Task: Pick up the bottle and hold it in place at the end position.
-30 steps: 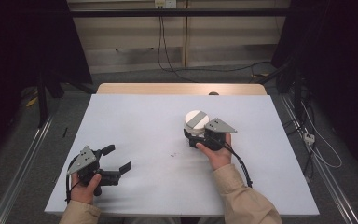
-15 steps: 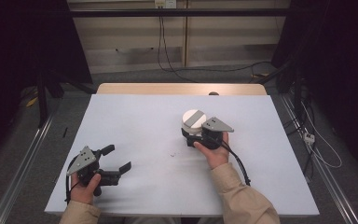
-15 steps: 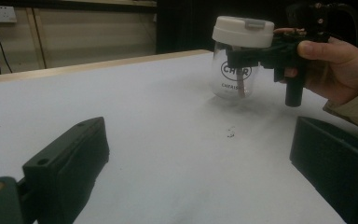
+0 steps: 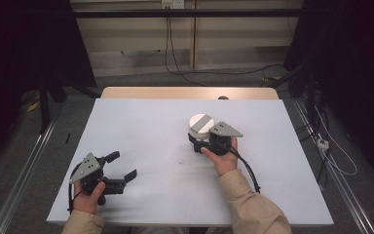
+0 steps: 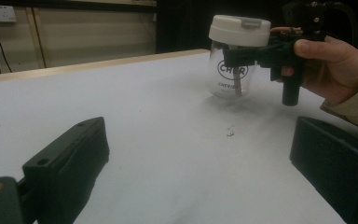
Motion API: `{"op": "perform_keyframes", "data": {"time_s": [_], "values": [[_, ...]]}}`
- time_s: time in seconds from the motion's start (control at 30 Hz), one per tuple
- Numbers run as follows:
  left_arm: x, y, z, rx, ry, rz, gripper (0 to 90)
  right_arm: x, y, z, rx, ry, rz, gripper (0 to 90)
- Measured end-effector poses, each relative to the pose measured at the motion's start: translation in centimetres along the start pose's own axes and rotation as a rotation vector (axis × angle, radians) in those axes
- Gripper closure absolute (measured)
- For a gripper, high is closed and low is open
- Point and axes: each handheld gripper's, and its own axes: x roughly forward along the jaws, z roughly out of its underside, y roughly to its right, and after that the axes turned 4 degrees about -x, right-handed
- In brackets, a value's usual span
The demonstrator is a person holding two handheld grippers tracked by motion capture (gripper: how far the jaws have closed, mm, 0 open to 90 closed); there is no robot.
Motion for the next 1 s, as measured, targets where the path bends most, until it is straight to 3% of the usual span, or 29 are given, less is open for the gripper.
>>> {"op": "perform_keyframes", "data": {"time_s": [1.0], "values": [[0.0,0.0,0.1,-0.003,-0.003,-0.009,4.0,1.8,0.0,-0.3,0.004,0.0,-0.004,18.4]]}}
